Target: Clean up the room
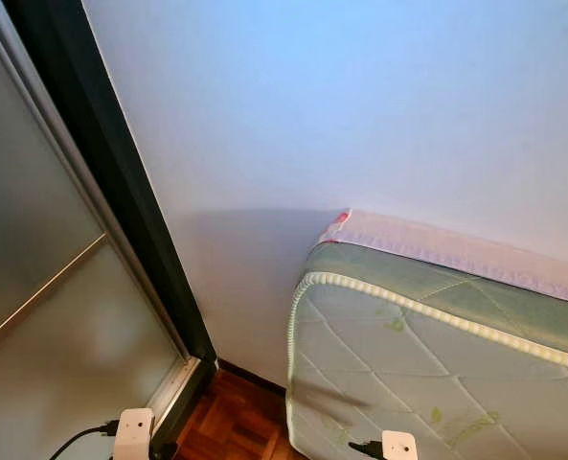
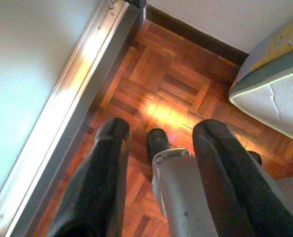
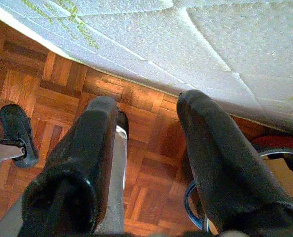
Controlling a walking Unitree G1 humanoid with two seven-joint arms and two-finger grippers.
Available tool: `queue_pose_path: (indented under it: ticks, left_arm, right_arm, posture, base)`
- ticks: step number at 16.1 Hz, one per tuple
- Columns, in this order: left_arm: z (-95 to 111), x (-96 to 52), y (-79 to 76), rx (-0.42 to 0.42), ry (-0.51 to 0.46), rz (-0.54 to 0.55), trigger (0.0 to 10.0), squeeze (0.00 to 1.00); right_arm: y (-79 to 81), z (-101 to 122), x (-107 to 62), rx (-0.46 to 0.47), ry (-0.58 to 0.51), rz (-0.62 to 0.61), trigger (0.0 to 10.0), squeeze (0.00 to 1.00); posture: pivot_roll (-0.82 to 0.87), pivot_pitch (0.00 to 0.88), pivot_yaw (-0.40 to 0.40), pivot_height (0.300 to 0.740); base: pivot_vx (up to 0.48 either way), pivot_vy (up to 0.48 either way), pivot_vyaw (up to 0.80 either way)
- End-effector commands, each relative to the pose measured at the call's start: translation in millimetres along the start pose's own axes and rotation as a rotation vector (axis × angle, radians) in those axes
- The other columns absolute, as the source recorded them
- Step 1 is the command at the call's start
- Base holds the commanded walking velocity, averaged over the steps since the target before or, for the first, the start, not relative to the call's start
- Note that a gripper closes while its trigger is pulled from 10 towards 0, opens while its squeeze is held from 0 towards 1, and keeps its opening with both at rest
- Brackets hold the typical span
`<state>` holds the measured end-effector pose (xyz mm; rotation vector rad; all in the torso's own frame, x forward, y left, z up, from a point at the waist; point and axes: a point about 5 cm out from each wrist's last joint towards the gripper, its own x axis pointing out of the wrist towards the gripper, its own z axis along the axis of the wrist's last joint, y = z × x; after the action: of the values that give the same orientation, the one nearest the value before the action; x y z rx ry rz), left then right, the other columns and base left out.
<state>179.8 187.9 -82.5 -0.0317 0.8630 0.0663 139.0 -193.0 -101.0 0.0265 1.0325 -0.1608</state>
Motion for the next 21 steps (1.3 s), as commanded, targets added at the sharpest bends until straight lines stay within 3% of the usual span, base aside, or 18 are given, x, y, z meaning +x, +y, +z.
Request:
queue_pose_path:
  ticks: [1, 11, 21]
  left_arm:
    - [-60.0, -35.2, 74.5, -0.067, 0.187, 0.061, 10.0, 0.00]
    - [-60.3, -36.0, 76.8, -0.057, 0.191, 0.063, 10.0, 0.00]
    - [-62.2, -37.2, 77.1, -0.046, 0.196, 0.056, 10.0, 0.00]
  right_arm:
    - [13.2, 13.0, 2.6, 0.078, 0.007, 0.170, 10.0, 0.00]
    - [14.9, 11.4, 2.5, 0.082, 0.016, 0.171, 10.0, 0.00]
    - [15.4, 8.5, 2.0, 0.055, 0.032, 0.185, 10.0, 0.00]
  posture:
    - [0.00, 0.031, -0.016, 0.740]
    - [-0.01, 0.032, 0.000, 0.740]
    - [-0.01, 0.019, 0.008, 0.740]
  base:
    - [0.000, 0.000, 0.00]
    - [0.000, 0.000, 0.00]
    - [0.000, 0.000, -0.77]
